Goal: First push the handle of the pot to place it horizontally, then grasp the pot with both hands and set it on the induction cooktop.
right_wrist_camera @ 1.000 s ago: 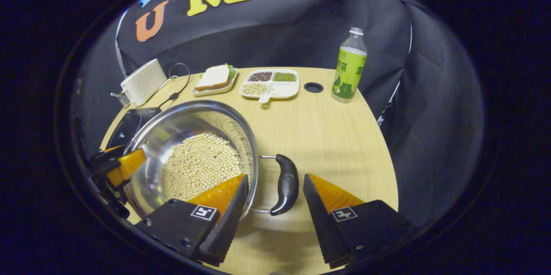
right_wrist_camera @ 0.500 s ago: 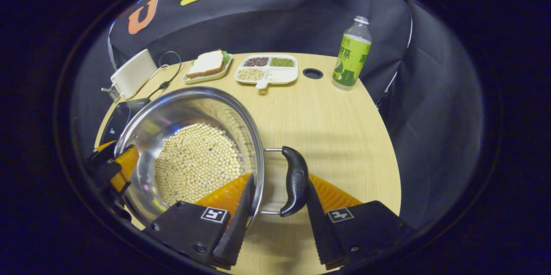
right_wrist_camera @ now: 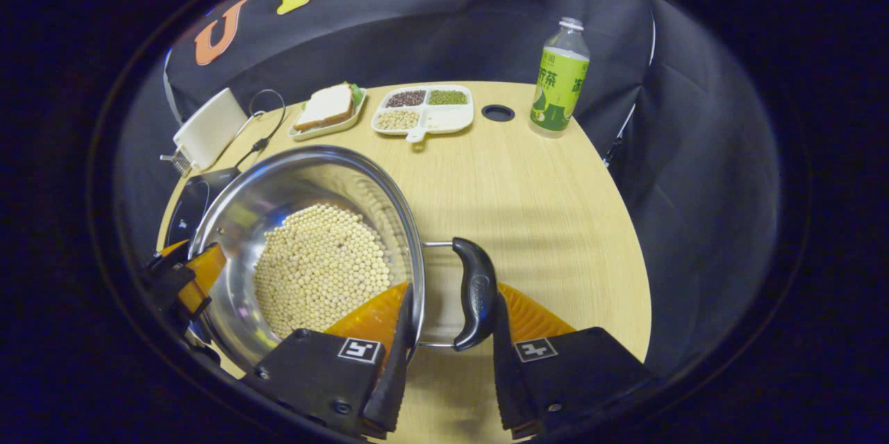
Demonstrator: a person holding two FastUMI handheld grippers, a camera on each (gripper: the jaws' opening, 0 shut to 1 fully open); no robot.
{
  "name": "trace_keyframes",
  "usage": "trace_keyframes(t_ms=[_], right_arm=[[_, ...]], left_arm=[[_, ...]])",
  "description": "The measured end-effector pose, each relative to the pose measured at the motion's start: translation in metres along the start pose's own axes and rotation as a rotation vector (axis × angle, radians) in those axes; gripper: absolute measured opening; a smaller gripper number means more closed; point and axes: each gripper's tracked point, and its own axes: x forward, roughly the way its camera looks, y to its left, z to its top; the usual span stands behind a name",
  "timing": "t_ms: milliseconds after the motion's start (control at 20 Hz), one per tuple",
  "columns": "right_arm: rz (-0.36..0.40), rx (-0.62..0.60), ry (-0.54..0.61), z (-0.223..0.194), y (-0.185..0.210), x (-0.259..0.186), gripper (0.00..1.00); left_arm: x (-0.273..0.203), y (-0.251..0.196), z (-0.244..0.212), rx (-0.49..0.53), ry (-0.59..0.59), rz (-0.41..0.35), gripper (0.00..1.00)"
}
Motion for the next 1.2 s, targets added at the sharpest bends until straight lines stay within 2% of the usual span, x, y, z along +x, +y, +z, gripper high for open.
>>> trace_keyframes(t_ms=[150, 200, 250, 500, 550, 600, 900, 1200], right_arm=[[0.005, 0.011, 0.006, -0.005, 0.0, -0.002, 0.53], [0.005, 0.013, 0.007, -0.006, 0.0, -0.004, 0.53], [0.004, 0.018, 0.008, -0.006, 0.0, -0.006, 0.53], [-0.001, 0.016, -0.012, 0.0, 0.005, -0.019, 0.52], [-0.001, 0.017, -0.014, 0.003, 0.008, -0.021, 0.55], [-0.001, 0.016, -0.018, 0.004, 0.01, -0.025, 0.53], [0.005, 0.009, -0.051, 0.023, 0.036, -0.048, 0.52], [0.019, -0.001, -0.083, 0.037, 0.078, -0.067, 0.52]], left_arm=[[-0.002, 0.0, 0.003, 0.008, -0.01, -0.008, 0.61], [-0.002, -0.001, 0.003, 0.012, -0.009, -0.009, 0.71], [-0.004, -0.001, 0.002, 0.012, -0.006, -0.013, 0.61], [-0.012, 0.003, 0.012, 0.008, -0.021, -0.019, 0.61], [-0.014, 0.004, 0.014, 0.007, -0.023, -0.02, 0.61], [-0.017, 0.006, 0.017, 0.008, -0.031, -0.019, 0.61], [-0.035, 0.031, 0.035, -0.001, -0.058, -0.013, 0.61], [-0.045, 0.076, 0.051, -0.013, -0.084, 0.001, 0.61]])
